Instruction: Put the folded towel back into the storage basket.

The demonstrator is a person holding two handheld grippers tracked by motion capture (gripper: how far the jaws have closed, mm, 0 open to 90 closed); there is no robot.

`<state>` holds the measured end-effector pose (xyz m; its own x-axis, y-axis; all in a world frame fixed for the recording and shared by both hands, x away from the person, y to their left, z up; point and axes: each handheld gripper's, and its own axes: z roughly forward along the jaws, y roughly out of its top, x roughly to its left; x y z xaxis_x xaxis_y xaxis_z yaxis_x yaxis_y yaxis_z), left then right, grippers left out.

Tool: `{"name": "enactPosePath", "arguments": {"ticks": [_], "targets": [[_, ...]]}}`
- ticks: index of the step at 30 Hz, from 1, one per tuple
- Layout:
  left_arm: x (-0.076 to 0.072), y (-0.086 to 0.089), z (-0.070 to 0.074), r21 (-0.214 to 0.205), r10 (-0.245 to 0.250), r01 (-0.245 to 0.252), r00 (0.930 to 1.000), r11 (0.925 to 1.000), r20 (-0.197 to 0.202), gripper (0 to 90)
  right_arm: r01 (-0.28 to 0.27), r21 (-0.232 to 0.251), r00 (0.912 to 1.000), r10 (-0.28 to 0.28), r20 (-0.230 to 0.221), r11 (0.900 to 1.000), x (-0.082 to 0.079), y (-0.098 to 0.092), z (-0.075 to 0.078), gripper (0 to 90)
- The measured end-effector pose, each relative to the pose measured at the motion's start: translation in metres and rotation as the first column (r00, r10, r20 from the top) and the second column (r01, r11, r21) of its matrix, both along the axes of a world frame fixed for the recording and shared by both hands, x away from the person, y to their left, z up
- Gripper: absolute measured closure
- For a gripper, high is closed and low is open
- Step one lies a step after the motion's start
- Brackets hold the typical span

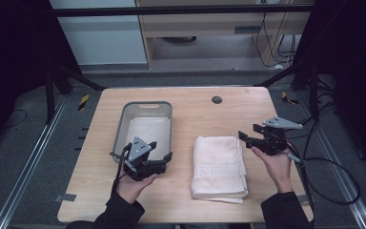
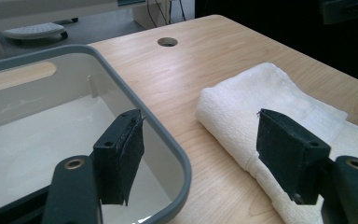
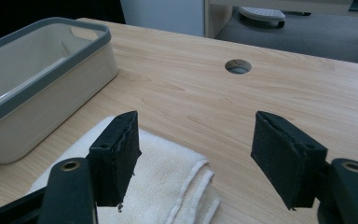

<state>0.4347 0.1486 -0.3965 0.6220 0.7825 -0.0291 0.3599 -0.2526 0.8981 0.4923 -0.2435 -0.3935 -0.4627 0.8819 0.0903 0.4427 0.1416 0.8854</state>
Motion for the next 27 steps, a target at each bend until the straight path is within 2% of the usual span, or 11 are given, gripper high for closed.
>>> {"name": "enactPosePath", "arguments": {"ticks": [6,16,19,27], "targets": [[-0.002,-0.014,-0.004,0.02,-0.03,0.03,0.9996,0.9994,-0.002,31.3,-0.004,0.003,1.0,0.004,-0.002,1.0,0.002,0.003,-0.002,31.4],[-0.008,-0.037,-0.015,0.044,-0.082,0.084,0.9961,0.9956,-0.034,31.4,-0.002,0.003,0.9999,0.002,-0.013,1.0,0.004,0.006,-0.008,30.8],[-0.01,-0.04,-0.019,0.051,-0.091,0.094,0.9948,0.9943,-0.044,31.7,0.003,-0.016,0.9998,-0.003,-0.018,0.9999,0.004,0.006,-0.012,31.6],[-0.012,-0.047,-0.028,0.057,-0.106,0.11,0.9916,0.9923,-0.074,32.3,-0.002,-0.004,0.9988,0.002,-0.049,1.0,0.005,0.006,-0.023,29.9]]}}
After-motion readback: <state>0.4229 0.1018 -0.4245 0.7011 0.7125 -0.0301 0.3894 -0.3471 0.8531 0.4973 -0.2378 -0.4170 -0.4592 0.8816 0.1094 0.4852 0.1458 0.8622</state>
